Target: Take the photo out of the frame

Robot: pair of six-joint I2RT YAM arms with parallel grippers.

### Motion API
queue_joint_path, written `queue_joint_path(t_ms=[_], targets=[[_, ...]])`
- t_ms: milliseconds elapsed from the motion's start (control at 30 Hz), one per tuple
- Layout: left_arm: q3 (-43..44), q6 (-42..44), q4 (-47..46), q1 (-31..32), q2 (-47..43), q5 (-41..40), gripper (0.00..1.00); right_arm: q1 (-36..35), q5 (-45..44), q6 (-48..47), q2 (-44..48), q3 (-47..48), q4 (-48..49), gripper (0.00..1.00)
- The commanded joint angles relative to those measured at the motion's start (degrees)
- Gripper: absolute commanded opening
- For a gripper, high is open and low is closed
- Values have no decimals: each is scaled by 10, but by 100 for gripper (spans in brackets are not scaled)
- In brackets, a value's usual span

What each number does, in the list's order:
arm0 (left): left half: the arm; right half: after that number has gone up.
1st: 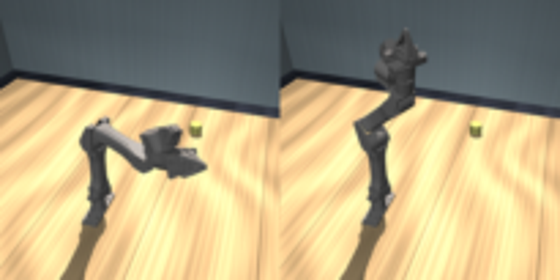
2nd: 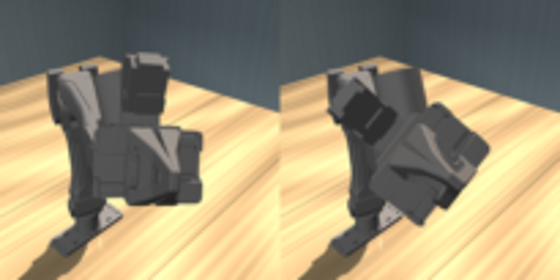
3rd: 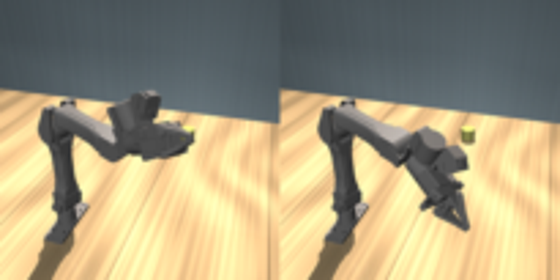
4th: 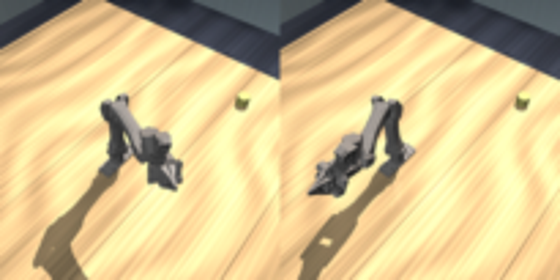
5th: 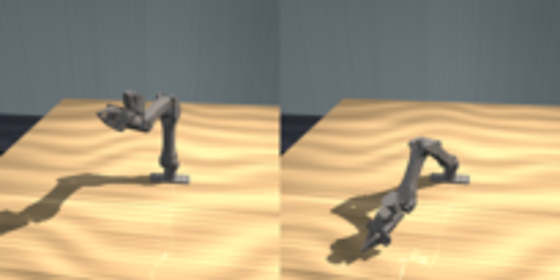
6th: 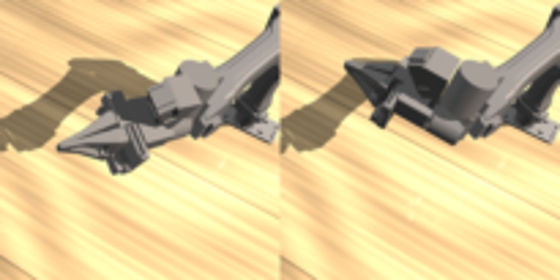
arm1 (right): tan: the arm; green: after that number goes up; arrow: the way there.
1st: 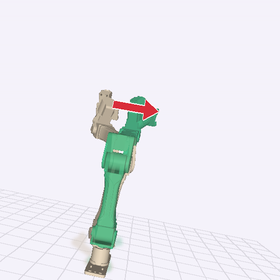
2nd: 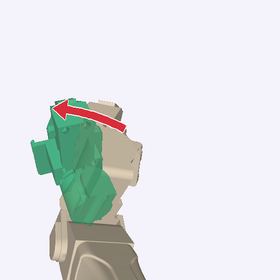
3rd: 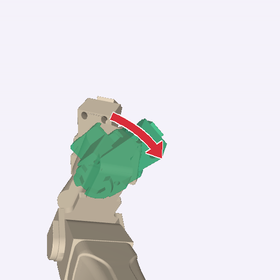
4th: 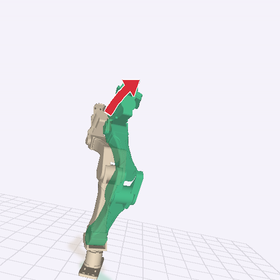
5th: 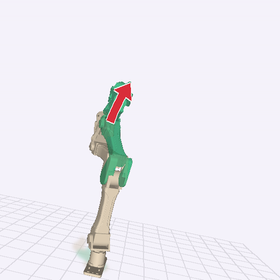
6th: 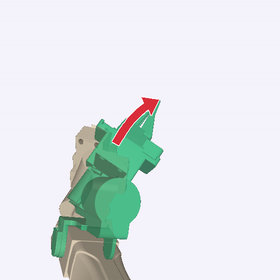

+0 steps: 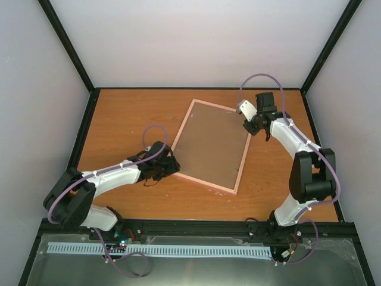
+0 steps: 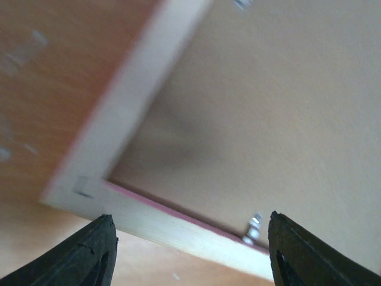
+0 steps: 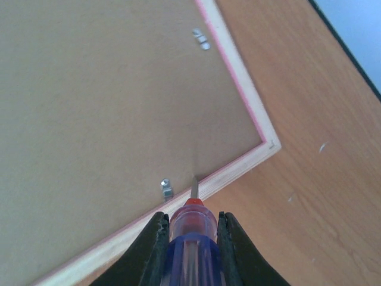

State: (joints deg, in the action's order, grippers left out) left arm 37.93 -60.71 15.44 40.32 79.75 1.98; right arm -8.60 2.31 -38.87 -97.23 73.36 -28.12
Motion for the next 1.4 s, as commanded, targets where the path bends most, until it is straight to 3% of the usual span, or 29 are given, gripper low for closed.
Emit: queue_joint_path(t_ms=[0, 200, 367, 500, 700, 967, 1367], targets=[[-13, 75, 22, -73, 11, -35, 70, -2, -3, -21, 53, -61, -80, 3], [35, 154, 28, -146, 64, -57, 70, -95, -14, -2, 160, -186, -136, 3], [75, 166, 47, -161, 85, -74, 68, -198, -8, 48, 226, -212, -197, 3], [42, 126, 72, -157, 10, -76, 67, -200, 15, 68, 250, -169, -227, 3], [-8, 55, 184, -117, -115, -114, 69, -200, 23, 77, 248, -144, -216, 3], [-91, -15, 241, -99, -225, -63, 69, -199, 28, 78, 239, -146, -199, 3], [-83, -38, 130, -95, -122, -62, 64, -199, 11, 68, 248, -164, -200, 3]])
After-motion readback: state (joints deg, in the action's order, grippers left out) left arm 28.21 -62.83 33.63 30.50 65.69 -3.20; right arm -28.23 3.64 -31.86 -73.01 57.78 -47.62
